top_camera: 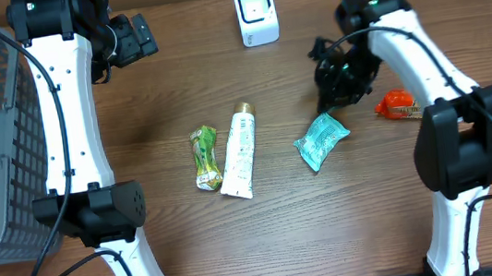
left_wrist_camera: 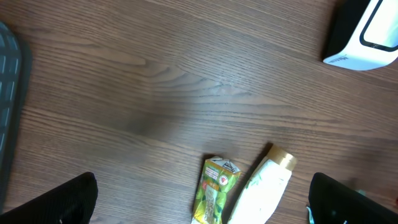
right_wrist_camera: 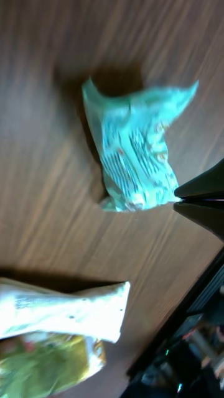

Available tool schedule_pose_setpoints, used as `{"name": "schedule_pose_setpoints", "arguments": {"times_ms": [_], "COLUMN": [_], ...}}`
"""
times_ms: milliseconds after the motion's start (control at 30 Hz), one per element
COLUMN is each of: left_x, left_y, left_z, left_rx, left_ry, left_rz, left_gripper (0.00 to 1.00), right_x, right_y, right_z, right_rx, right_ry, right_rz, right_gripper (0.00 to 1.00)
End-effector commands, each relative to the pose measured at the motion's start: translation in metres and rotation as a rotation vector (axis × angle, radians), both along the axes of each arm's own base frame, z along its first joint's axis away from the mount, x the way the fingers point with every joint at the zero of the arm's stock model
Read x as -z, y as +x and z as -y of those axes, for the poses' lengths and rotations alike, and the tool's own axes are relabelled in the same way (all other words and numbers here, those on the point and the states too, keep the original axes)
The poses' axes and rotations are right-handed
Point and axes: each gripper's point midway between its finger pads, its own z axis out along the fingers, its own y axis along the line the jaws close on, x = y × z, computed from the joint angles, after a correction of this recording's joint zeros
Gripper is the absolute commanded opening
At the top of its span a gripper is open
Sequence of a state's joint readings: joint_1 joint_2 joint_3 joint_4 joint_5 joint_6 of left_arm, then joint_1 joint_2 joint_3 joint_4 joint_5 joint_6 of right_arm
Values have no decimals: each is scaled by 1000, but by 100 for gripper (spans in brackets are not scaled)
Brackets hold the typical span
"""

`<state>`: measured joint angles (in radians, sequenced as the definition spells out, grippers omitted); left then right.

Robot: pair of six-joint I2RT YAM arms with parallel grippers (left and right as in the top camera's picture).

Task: Scan the item barcode
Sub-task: 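Move the right gripper to the teal packet and grasp it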

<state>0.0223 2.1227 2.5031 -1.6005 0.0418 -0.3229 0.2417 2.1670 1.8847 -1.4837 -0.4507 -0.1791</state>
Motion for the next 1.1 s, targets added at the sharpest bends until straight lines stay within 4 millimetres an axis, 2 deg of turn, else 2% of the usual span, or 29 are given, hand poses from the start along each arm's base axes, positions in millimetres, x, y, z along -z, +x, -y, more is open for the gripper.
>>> {"name": "schedule_pose_setpoints", "arguments": {"times_ms": [0,133,233,433,733,867,900,1000,1067], "left_x": [-12,-12,-12,-12,-12,-12,-12,-12,-12], "left_y": [0,0,0,0,0,0,0,0,0], "left_z": [-1,-1,0,0,0,0,0,0,0], "left_rx": [-16,-16,-14,-14,-14,-13,-13,-13,-13], "left_ry": [-6,-6,-6,-6,-6,-6,-6,-6,-6], "left_rz": [34,34,34,34,34,34,34,34,34], "left_gripper": [99,100,99,100,100,100,100,100,99], "right_x": [10,20,24,41,81,104,111,119,119], "right_y": [-13,-22,-28,-35,-31,-39,-42,-47,-47], "right_z": [-5,-2,-7,-6,-15,-9,-4,4,6], "right_rx": [-24,-14,-30,-14,1,0,-2,-6,-8], "right_ry": [-166,-324,-332,-346,-284,-295,-313,-346,-358], "right_rz": [1,4,-3,-25,22,22,21,19,24], "right_gripper": [4,4,4,4,10,23,30,61,73]}}
